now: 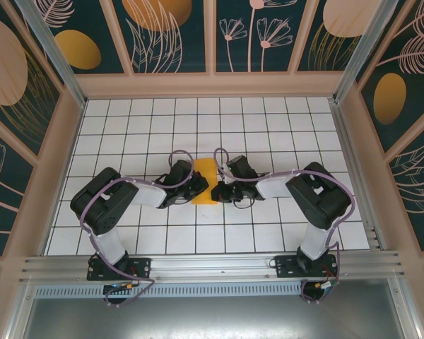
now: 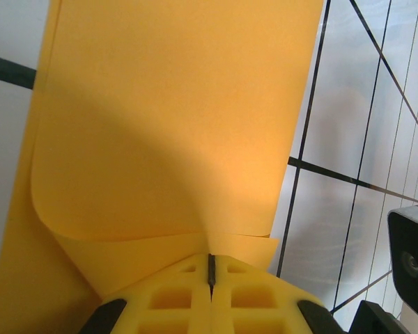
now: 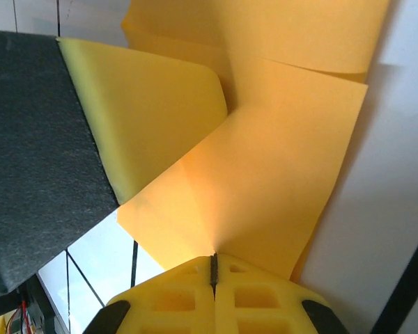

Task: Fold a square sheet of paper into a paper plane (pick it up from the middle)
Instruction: Fold the triangle a second time at the center of the table.

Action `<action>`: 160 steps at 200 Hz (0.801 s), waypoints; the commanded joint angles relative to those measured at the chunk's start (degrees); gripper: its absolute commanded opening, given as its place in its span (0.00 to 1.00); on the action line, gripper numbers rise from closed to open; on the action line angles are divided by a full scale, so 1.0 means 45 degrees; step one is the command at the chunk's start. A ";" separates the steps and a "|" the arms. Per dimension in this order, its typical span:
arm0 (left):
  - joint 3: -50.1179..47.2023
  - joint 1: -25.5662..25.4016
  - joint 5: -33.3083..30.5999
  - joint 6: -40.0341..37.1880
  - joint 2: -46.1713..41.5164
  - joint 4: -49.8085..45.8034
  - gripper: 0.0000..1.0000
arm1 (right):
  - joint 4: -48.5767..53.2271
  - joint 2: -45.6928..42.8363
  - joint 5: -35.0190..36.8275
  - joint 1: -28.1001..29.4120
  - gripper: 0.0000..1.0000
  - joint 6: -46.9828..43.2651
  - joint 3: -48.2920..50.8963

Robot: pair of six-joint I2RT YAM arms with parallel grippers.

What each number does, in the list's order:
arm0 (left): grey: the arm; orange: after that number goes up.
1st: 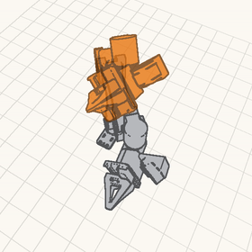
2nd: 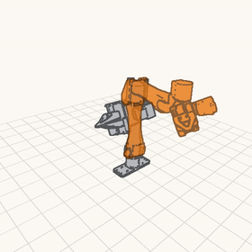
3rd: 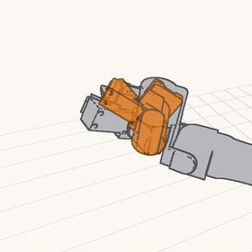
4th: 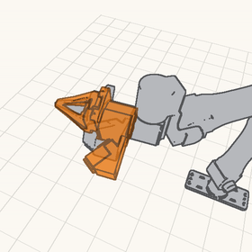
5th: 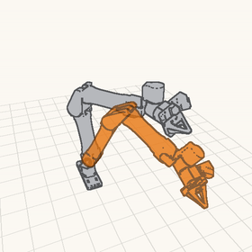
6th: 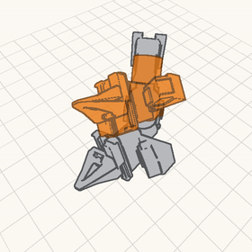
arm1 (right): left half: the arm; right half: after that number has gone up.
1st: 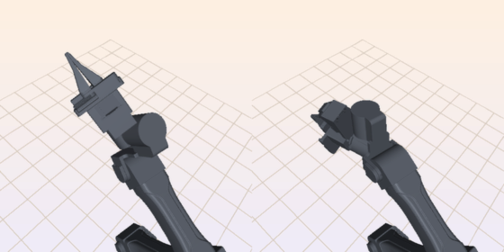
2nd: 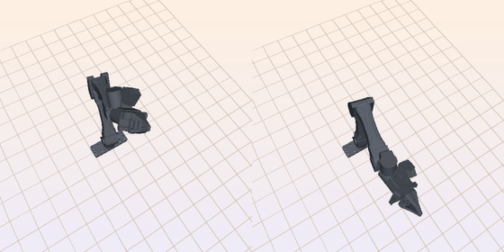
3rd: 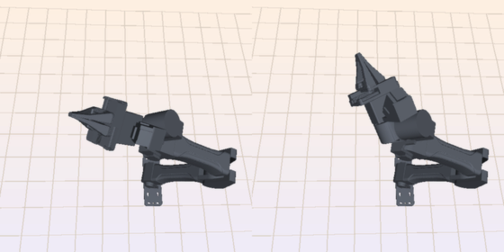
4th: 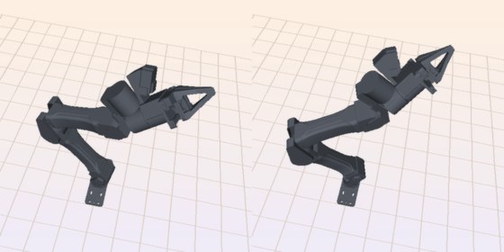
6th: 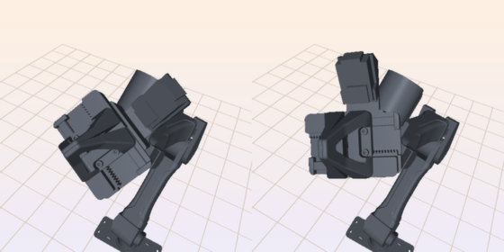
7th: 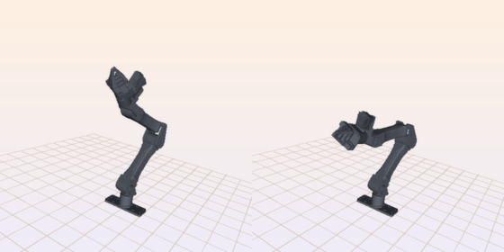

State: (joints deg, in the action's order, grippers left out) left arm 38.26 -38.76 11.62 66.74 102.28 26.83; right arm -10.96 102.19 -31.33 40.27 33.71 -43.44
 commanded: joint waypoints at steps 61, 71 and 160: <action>-0.0103 0.0018 0.0071 -0.0078 0.0459 -0.0484 0.00 | 0.0979 0.0007 0.0320 -0.0058 0.03 0.0522 0.0665; -0.0123 0.0021 0.0057 -0.0064 0.0450 -0.0463 0.00 | 0.0692 0.0027 0.0164 -0.0045 0.03 0.0692 0.1013; -0.0299 0.0035 -0.0086 0.0174 0.0455 -0.0316 0.00 | 0.1191 -0.0927 0.0100 0.0010 0.05 0.0853 0.2039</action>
State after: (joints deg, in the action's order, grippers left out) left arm 38.24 -39.00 12.78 67.20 102.43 27.07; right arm -13.30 99.15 -31.29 40.07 36.42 -38.74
